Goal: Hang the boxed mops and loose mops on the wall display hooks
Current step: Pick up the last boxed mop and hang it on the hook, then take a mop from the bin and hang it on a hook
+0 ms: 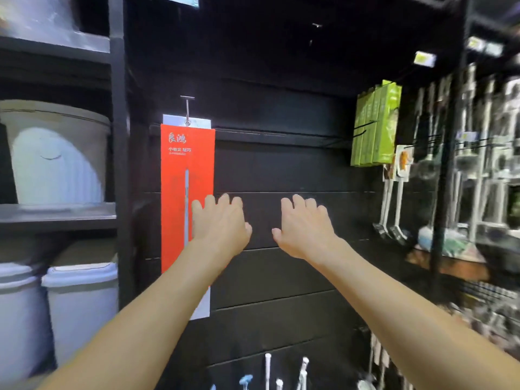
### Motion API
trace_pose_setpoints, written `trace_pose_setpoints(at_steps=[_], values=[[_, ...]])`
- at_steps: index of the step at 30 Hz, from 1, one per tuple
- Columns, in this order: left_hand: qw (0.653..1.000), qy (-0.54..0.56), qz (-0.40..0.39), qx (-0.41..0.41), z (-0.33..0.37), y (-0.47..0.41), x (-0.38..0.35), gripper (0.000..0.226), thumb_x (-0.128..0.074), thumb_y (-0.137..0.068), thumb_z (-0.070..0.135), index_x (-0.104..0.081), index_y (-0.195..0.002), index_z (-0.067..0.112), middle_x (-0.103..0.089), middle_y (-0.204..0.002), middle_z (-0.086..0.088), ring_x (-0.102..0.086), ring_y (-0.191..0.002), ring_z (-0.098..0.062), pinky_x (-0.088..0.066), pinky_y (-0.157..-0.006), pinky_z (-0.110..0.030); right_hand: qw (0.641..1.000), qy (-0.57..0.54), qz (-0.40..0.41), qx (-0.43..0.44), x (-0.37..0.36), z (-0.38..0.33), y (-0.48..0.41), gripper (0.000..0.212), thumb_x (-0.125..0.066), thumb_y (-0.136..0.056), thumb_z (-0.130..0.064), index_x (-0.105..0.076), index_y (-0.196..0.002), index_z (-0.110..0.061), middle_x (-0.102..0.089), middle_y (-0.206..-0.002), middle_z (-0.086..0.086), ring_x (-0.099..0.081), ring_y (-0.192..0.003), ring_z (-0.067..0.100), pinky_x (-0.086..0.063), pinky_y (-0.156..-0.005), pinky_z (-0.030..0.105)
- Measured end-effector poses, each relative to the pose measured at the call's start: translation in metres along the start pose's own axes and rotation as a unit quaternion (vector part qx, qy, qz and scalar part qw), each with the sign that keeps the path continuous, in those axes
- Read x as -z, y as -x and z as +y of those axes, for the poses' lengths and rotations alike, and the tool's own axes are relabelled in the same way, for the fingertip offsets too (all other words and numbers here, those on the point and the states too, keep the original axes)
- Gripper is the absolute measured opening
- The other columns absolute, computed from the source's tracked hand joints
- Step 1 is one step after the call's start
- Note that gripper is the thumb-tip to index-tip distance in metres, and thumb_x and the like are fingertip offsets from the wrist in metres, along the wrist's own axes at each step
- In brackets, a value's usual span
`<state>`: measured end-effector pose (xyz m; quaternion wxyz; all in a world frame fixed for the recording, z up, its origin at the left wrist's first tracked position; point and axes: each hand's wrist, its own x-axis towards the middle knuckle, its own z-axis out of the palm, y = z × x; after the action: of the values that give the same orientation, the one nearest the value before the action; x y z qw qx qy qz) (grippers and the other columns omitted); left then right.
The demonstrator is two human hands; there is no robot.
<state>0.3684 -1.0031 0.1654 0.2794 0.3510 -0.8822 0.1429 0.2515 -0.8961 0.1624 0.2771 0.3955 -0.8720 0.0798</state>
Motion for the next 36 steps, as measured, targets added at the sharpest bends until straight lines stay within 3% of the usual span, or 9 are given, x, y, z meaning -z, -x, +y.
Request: trace_pose_setpoints(at_steps=[6,12,20,26,29,36], values=[[0.995,0.036,-0.047,-0.076,0.097,0.037,0.006,0.05,-0.046,-0.102,0.049,-0.048,-0.143,0.021,-0.052,-0.148,-0.002,-0.044,-0.14,-0.031,-0.033,-0.113,-0.051,0.997,0.016,-0.04,-0.069,0.01,0.091,0.077,0.07,-0.053,-0.101,-0.054,-0.031,-0.158,-0.018,-0.032,-0.166,0.01,-0.035,-0.151,0.037,-0.033,-0.121,0.053],[0.979,0.1,-0.07,-0.161,0.225,0.078,0.02,0.061,-0.047,-0.102,0.056,-0.04,-0.153,0.024,-0.043,-0.16,-0.002,-0.042,-0.146,-0.031,-0.033,-0.119,-0.053,0.987,0.045,-0.063,-0.144,0.023,0.207,0.165,0.072,-0.052,-0.101,-0.054,-0.028,-0.159,-0.018,-0.031,-0.167,0.012,-0.031,-0.153,0.037,-0.029,-0.123,0.055],[0.946,0.167,-0.104,-0.257,0.431,0.168,0.056,0.059,-0.048,-0.102,0.052,-0.042,-0.153,0.022,-0.043,-0.16,-0.004,-0.034,-0.151,-0.035,-0.027,-0.122,-0.057,0.961,0.074,-0.112,-0.241,0.047,0.387,0.302,0.056,-0.054,-0.098,-0.051,-0.042,-0.14,-0.015,-0.046,-0.146,0.012,-0.042,-0.137,0.038,-0.038,-0.111,0.055],[0.913,0.2,-0.138,-0.327,0.569,0.236,0.071,0.057,-0.047,-0.101,0.053,-0.044,-0.15,0.024,-0.047,-0.156,-0.002,-0.038,-0.147,-0.032,-0.029,-0.12,-0.055,0.938,0.096,-0.13,-0.305,0.065,0.494,0.4,0.071,-0.053,-0.099,-0.053,-0.033,-0.154,-0.014,-0.039,-0.157,0.014,-0.038,-0.144,0.038,-0.036,-0.116,0.055],[0.896,0.207,-0.154,-0.361,0.632,0.268,0.076,0.053,-0.048,-0.1,0.054,-0.051,-0.143,0.024,-0.053,-0.149,-0.002,-0.043,-0.142,-0.032,-0.033,-0.117,-0.056,0.922,0.107,-0.14,-0.343,0.074,0.538,0.443,0.067,-0.055,-0.098,-0.053,-0.038,-0.149,-0.014,-0.044,-0.152,0.015,-0.043,-0.139,0.04,-0.04,-0.112,0.055],[0.849,0.223,-0.16,-0.451,0.76,0.326,0.091,0.056,-0.049,-0.098,0.053,-0.048,-0.147,0.024,-0.052,-0.149,-0.001,-0.043,-0.141,-0.031,-0.031,-0.117,-0.053,0.887,0.14,-0.151,-0.413,0.089,0.629,0.526,0.057,-0.05,-0.1,-0.053,-0.043,-0.141,-0.014,-0.051,-0.141,0.012,-0.05,-0.128,0.035,-0.043,-0.103,0.05]])
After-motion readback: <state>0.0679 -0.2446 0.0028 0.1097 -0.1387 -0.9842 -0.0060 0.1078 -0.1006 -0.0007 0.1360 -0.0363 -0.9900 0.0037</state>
